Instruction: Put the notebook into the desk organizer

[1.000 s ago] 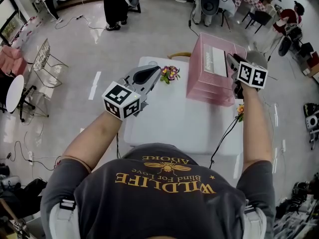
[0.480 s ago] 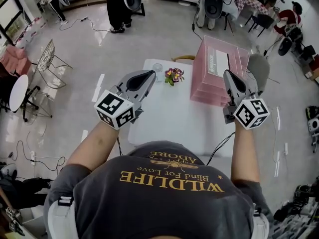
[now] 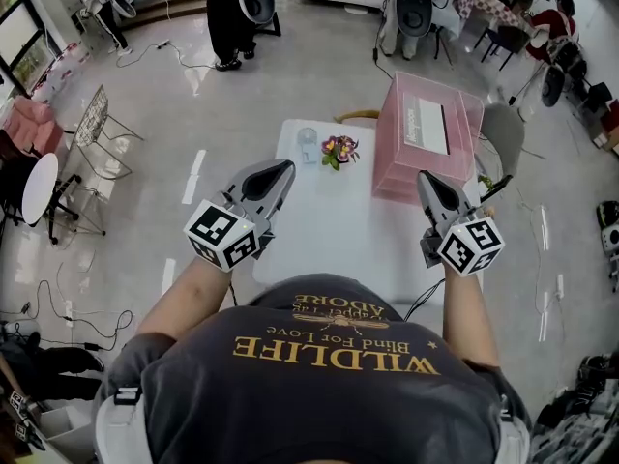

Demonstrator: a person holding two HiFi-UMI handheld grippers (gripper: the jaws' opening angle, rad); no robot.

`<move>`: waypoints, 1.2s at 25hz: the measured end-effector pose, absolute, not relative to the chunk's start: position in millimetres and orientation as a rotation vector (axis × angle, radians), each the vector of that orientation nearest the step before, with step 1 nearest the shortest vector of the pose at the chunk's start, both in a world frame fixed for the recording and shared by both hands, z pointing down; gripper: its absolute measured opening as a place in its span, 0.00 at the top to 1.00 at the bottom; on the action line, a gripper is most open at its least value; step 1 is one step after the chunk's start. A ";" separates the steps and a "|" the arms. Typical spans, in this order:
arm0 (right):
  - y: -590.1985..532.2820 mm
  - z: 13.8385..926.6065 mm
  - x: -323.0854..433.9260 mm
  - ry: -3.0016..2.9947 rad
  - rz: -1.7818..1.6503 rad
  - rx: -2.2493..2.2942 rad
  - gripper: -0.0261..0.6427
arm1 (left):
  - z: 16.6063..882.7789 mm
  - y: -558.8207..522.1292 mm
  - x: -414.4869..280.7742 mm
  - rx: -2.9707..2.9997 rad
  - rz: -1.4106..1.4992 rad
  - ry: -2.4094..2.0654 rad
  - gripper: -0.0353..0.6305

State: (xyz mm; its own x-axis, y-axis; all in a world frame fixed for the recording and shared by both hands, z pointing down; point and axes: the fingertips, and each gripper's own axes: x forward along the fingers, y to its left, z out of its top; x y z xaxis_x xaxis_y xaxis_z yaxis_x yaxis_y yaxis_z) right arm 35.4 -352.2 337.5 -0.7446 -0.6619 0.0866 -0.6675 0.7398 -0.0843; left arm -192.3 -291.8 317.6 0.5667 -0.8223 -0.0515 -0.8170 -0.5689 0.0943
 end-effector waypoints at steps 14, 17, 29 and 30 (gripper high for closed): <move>-357.9 339.1 38.1 -2.830 0.096 1.107 0.96 | 321.9 -292.6 -192.1 2.723 -0.134 -1.414 0.94; -359.4 340.4 39.1 -2.828 0.086 1.107 0.96 | 325.2 -294.1 -190.5 2.722 -0.136 -1.408 0.94; -361.1 333.6 41.3 -2.825 0.062 1.110 0.96 | 319.4 -293.0 -189.6 2.729 -0.149 -1.403 0.94; -360.9 334.0 40.7 -2.824 0.059 1.110 0.96 | 320.2 -292.4 -190.0 2.729 -0.150 -1.402 0.94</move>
State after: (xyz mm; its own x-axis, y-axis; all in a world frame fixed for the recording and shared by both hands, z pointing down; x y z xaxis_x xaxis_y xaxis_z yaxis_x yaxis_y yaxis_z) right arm 40.7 -360.9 334.0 -0.7275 -0.6767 0.1129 -0.6809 0.7324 0.0026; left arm -190.0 -292.4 320.2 0.5790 -0.8135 -0.0550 -0.8067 -0.5813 0.1064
